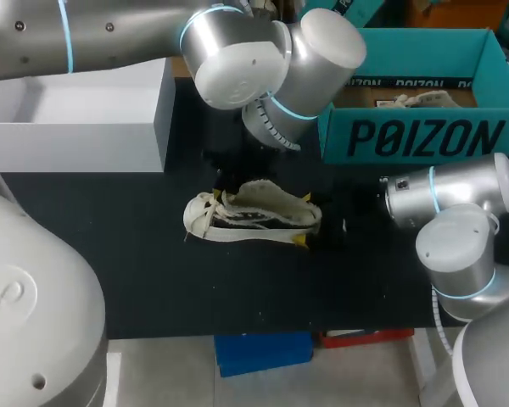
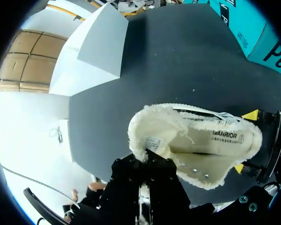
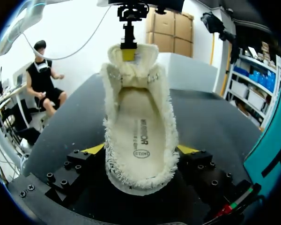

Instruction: Take the shoe out of the shoebox, open the shoe tongue, remove and reinsert the insole, then place the shoe into the shoebox

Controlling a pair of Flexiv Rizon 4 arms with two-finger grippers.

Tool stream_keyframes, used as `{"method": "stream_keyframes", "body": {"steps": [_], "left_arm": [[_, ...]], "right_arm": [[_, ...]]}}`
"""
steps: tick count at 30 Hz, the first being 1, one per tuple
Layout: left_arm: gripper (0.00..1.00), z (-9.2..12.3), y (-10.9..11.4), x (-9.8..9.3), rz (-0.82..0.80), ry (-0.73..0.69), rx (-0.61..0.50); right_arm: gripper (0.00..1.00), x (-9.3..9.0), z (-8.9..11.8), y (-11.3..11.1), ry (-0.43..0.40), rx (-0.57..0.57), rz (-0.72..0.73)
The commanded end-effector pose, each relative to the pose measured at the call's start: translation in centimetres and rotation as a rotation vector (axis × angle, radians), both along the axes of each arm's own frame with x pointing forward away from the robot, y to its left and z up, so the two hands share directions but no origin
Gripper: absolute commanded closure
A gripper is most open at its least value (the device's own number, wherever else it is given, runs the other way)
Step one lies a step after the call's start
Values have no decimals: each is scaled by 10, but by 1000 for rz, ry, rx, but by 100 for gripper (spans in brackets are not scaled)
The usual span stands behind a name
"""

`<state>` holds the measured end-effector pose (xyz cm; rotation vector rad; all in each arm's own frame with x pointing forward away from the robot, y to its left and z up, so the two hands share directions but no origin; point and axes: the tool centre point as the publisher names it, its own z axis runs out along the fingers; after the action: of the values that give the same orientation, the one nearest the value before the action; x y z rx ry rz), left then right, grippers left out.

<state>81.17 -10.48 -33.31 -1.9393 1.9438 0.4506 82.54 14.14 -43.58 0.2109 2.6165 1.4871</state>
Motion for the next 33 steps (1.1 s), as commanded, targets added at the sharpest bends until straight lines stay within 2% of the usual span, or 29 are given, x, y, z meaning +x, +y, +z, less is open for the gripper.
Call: {"method": "stream_keyframes", "body": {"steps": [1,14,24,33], "left_arm": [[0,-10,13,-2,8,9,-10],[0,-14,40,3,68,8,-25],[0,-38,54,12,123,43,-12],[0,-54,56,19,129,58,-19]], "right_arm": [[100,0,-2,1,1,-4,-4],[100,0,-2,1,1,-4,-4],[100,0,-2,1,1,-4,-4],[100,0,-2,1,1,-4,-4]]}}
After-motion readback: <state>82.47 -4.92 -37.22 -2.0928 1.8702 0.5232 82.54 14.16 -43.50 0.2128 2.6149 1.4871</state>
